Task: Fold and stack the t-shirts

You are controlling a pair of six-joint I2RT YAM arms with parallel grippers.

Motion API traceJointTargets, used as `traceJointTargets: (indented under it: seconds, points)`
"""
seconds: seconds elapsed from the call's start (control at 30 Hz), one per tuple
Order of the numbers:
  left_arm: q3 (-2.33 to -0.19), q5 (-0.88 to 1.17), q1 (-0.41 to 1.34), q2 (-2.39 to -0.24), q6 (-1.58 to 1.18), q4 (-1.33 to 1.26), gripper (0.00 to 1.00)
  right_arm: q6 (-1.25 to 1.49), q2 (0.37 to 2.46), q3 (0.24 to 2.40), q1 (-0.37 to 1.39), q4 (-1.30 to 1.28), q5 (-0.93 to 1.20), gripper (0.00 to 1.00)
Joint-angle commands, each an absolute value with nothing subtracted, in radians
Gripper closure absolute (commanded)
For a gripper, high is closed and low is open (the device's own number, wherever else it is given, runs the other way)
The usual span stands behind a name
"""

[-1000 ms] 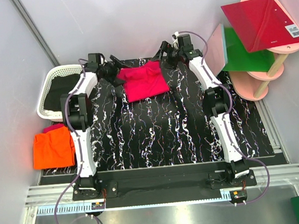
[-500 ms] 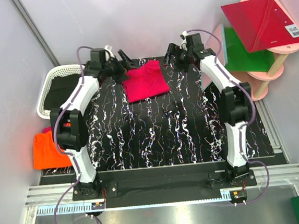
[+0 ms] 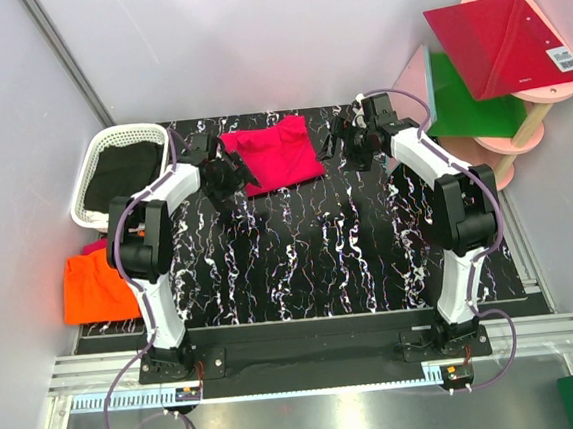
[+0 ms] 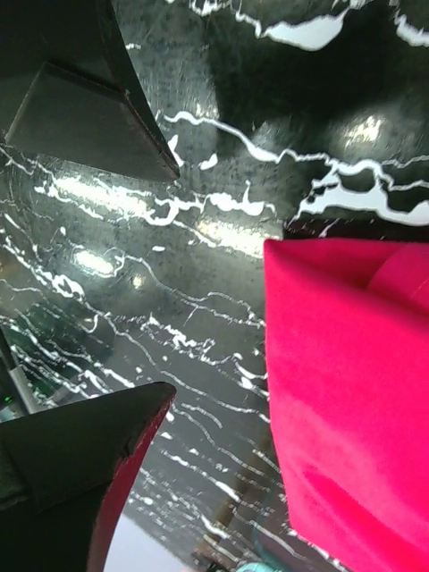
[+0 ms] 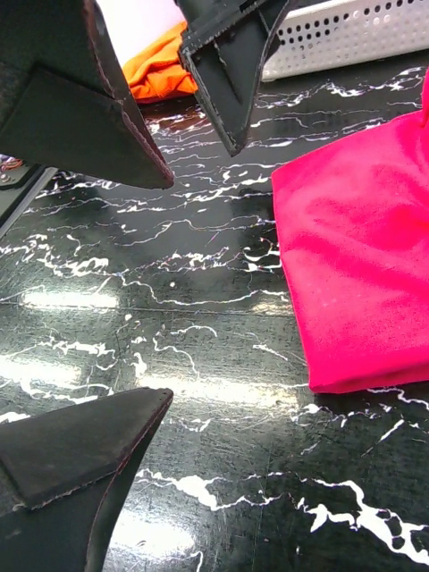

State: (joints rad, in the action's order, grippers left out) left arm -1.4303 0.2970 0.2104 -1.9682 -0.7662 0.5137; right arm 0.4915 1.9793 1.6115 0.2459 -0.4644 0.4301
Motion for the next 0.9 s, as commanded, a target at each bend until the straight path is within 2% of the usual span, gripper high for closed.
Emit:
traceJointTargets:
  seconds: [0.0,0.4,0.47,0.5,0.53,0.57,0.7,0.87]
  points:
    - [-1.483,0.227,0.212,-2.026,-0.741,0.499,0.01,0.488,1.898,1.621,0.241,-0.430,0.430,0.00]
    - [-1.778,0.322,0.213,-2.319,-0.813,0.521,0.01,0.497,1.847,1.597,0.241,-0.434,0.449,0.00]
    - [-1.841,0.353,0.213,-2.365,-0.819,0.523,0.13,0.497,1.841,1.583,0.241,-0.437,0.451,0.00]
    - [-1.856,0.394,0.213,-2.378,-0.819,0.522,0.28,0.497,1.835,1.579,0.241,-0.437,0.451,0.00]
    - [-1.873,0.415,0.213,-2.393,-0.813,0.525,0.96,0.497,1.833,1.568,0.241,-0.437,0.453,0.00]
    - [-1.871,0.432,0.213,-2.390,-0.816,0.531,1.00,0.497,1.830,1.565,0.241,-0.437,0.454,0.00]
    - [-1.725,0.460,0.215,-2.327,-0.772,0.549,1.00,0.508,1.835,1.551,0.239,-0.437,0.459,0.00]
    - [-1.487,0.453,0.212,-2.148,-0.678,0.561,1.00,0.522,1.856,1.549,0.241,-0.434,0.477,0.00]
